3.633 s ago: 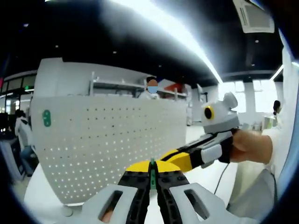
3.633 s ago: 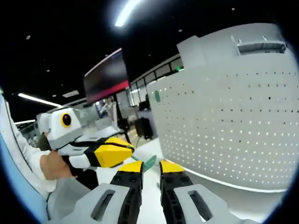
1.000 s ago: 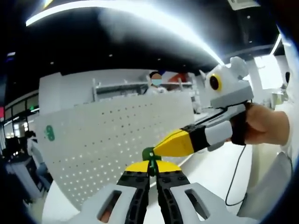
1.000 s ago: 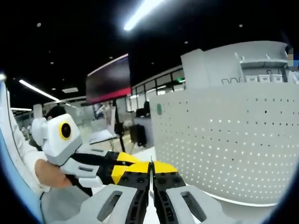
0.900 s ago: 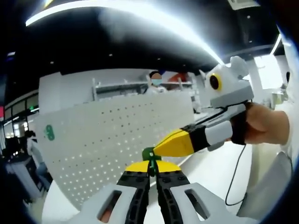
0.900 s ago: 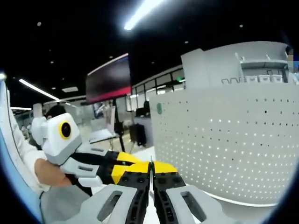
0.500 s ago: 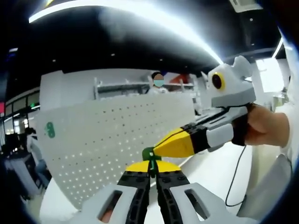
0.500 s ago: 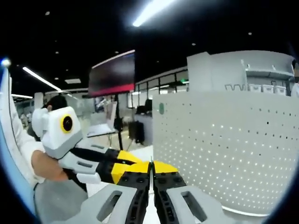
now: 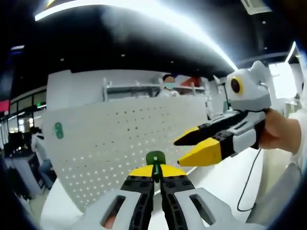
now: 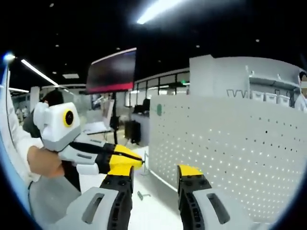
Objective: Insert the hook assembly into the mounting plate slot until the hook locks in place.
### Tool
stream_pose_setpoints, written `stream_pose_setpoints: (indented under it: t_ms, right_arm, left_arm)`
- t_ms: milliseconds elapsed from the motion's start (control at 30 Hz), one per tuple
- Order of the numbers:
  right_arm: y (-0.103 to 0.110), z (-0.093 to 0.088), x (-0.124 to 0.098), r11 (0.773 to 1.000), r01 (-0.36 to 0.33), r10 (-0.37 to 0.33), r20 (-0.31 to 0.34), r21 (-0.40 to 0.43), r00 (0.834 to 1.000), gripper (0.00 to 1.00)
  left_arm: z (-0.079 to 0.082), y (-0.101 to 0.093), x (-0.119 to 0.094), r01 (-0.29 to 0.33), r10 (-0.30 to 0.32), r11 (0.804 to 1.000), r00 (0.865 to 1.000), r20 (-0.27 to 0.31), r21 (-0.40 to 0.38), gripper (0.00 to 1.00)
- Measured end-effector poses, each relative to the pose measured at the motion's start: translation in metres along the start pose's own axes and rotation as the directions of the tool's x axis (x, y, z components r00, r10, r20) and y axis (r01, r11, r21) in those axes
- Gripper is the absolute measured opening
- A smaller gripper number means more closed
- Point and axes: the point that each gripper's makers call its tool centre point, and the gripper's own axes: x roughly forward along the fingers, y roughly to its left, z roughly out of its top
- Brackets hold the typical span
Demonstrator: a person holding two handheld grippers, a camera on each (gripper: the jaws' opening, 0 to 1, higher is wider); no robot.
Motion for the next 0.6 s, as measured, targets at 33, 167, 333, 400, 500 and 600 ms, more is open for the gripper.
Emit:
stream_pose_setpoints:
  t_ms: [33, 167, 333, 400, 500, 600]
  right_arm:
    - [0.0, 0.0, 0.0, 1.0, 0.0, 0.0, 0.0, 0.0, 1.0, 0.41]
    - [0.0, -0.001, -0.001, 1.0, -0.001, 0.001, 0.0, 0.001, 1.0, 0.43]
    - [-0.004, 0.0, -0.001, 1.0, 0.013, -0.013, 0.004, 0.002, 1.0, 0.52]
    - [-0.007, -0.001, -0.001, 1.0, 0.016, -0.016, 0.009, 0.014, 1.0, 0.57]
    - [-0.008, -0.001, -0.002, 0.999, 0.016, -0.017, 0.016, 0.034, 1.0, 0.63]
    - [-0.007, 0.0, -0.001, 0.999, 0.008, -0.01, 0.032, 0.053, 0.999, 0.7]
  left_arm:
    - [0.0, 0.002, 0.0, -0.005, 0.005, 1.0, 1.0, 0.0, -0.002, 0.03]
    - [0.001, 0.009, 0.002, -0.022, 0.022, 1.0, 1.0, -0.004, -0.004, 0.03]
    - [0.003, 0.021, 0.005, -0.043, 0.043, 0.999, 0.999, -0.005, -0.009, 0.03]
    - [0.004, 0.029, 0.007, -0.056, 0.056, 0.998, 0.998, -0.006, -0.012, 0.03]
    - [0.004, 0.039, 0.01, -0.073, 0.073, 0.997, 0.997, -0.008, -0.018, 0.03]
    - [0.005, 0.049, 0.014, -0.09, 0.09, 0.996, 0.996, -0.007, -0.023, 0.03]
